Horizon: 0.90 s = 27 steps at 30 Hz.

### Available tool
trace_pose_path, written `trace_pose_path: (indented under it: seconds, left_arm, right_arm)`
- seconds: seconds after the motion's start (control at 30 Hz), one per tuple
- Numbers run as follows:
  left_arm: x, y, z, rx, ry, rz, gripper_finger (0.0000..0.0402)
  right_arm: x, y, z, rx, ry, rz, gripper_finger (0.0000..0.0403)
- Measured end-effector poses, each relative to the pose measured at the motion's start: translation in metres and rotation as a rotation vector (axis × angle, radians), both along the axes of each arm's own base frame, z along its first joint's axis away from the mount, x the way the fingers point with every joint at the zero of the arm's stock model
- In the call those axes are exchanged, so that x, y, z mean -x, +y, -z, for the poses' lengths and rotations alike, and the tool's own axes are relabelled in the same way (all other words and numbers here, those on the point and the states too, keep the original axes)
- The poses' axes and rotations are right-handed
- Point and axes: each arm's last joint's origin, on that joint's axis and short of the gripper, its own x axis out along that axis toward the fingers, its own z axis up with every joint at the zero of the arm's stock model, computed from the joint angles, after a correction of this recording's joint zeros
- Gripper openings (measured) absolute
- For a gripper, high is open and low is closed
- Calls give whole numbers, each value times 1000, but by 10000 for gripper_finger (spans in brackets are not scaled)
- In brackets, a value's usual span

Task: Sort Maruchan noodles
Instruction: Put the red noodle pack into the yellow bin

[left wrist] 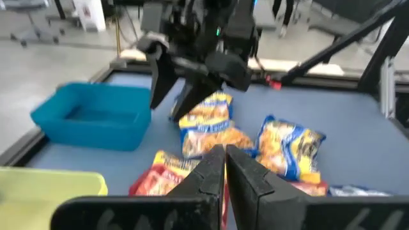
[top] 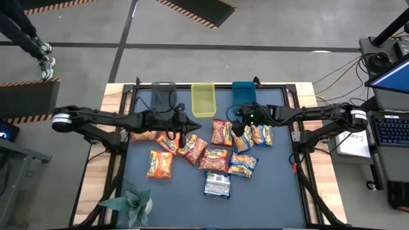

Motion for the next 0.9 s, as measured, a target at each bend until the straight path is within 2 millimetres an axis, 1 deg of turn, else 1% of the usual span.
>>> trace_pose_path:
  seconds: [0.13, 0.37, 0.6, 0.73, 0.9]
  left_arm:
    - [-9, 1, 11, 3, 53, 1, 0]
    - [-25, 2, 34, 36, 136, -9, 0]
    - [-55, 3, 50, 56, 195, -10, 0]
    - [-72, 4, 63, 29, 231, 6, 0]
    - [-88, 5, 78, 18, 272, 13, 0]
  right_arm:
    - [0, 0, 1, -1, 5, 0, 240]
    - [1, 0, -4, 7, -20, -1, 240]
    - [0, 0, -5, 12, -35, -3, 240]
    - [-1, 0, -6, 17, -53, -3, 240]
    - [-1, 0, -7, 17, -54, -3, 240]
